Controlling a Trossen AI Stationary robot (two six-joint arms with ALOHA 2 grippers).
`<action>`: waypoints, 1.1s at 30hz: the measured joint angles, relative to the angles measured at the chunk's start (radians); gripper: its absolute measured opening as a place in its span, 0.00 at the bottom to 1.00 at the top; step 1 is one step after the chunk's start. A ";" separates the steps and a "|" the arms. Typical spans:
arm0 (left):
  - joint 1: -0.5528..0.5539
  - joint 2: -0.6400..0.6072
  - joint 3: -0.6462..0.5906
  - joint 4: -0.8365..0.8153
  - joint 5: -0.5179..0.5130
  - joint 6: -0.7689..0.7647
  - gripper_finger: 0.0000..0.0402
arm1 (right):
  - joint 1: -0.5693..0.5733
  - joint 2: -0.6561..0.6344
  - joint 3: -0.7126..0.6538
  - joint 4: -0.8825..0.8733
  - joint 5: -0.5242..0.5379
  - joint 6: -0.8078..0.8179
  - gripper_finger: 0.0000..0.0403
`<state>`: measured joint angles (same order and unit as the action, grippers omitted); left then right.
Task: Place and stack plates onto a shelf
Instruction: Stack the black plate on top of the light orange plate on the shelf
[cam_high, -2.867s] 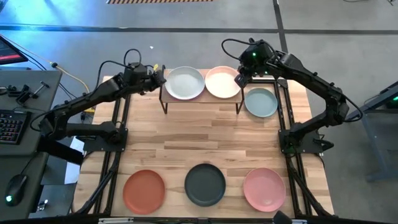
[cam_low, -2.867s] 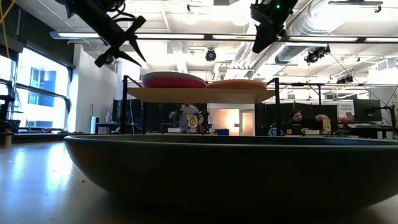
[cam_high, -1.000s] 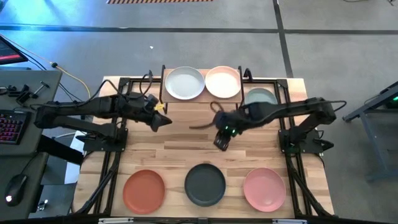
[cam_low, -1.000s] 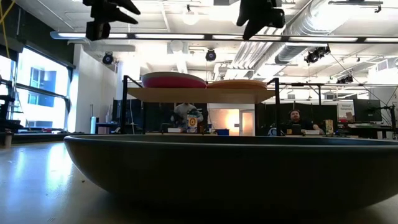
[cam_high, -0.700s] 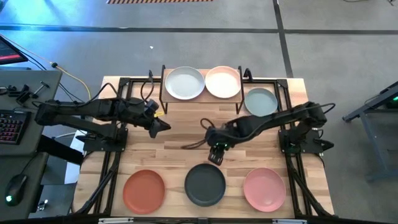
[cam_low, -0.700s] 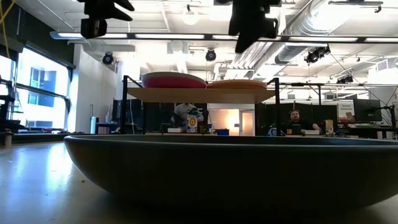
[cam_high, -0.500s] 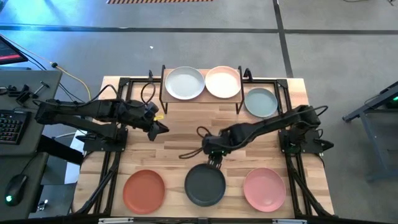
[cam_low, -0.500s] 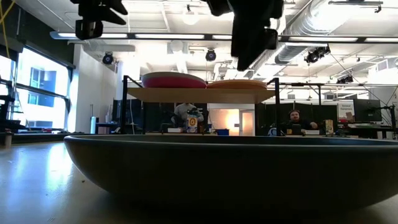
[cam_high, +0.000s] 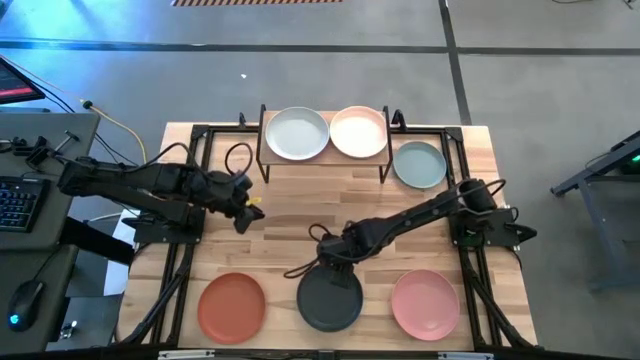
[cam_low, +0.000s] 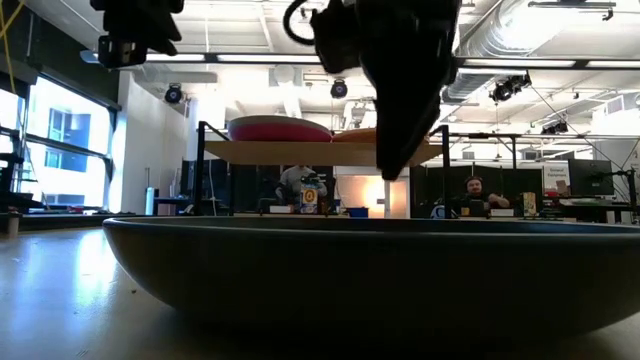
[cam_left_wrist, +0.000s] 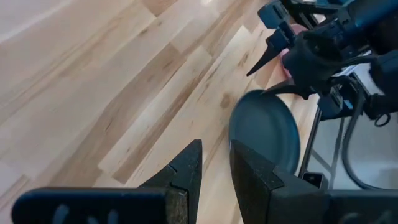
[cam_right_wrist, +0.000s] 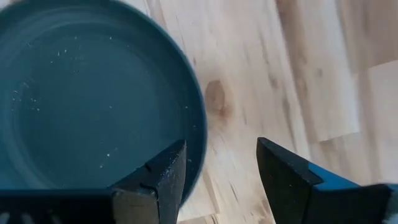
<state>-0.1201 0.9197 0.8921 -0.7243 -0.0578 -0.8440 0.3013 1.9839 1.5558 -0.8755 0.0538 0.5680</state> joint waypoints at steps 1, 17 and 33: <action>-0.005 0.000 0.000 -0.003 0.000 0.000 0.18 | 0.001 0.009 0.000 0.007 -0.001 0.000 0.44; -0.025 0.000 0.000 -0.032 -0.008 -0.002 0.18 | 0.033 0.106 0.000 0.060 -0.004 -0.016 0.44; -0.025 0.000 0.000 -0.083 -0.010 -0.009 0.18 | 0.031 0.155 0.001 0.094 -0.011 0.076 0.35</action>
<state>-0.1452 0.9195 0.8917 -0.8077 -0.0681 -0.8528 0.3321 2.1389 1.5566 -0.7818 0.0429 0.6441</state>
